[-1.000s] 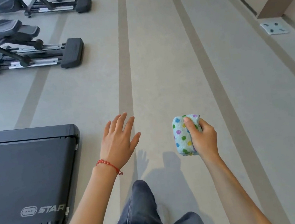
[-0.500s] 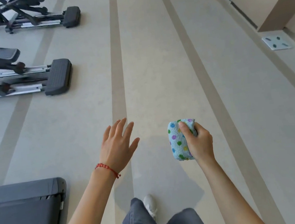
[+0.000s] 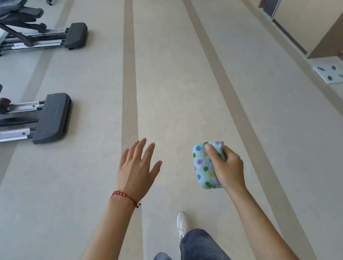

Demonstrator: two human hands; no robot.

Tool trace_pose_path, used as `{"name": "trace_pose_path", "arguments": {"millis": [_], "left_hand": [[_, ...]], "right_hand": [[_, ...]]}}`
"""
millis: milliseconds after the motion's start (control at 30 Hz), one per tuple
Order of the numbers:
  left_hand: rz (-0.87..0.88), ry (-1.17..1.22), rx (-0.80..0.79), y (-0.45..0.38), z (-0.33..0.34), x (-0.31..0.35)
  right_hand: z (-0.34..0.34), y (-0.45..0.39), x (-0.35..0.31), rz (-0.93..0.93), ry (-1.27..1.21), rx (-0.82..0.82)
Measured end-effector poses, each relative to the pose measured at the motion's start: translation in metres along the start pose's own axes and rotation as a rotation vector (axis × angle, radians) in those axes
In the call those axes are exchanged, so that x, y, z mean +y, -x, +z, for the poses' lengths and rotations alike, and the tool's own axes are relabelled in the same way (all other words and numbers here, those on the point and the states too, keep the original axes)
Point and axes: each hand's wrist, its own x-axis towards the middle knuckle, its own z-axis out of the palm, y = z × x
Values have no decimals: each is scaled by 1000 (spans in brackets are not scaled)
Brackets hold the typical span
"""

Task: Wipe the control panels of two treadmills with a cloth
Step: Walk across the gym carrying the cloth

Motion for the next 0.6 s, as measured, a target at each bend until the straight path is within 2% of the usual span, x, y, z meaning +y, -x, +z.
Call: {"name": "trace_pose_path", "arguments": {"millis": [300,600], "left_hand": [[-49,-25,17,-180,34,-37],[-42,-11,-17,-382,96,-113]], "right_hand": [[42,-190,-56,-3,-17,-52],[131,-391,-101,9,-10,-48]]}}
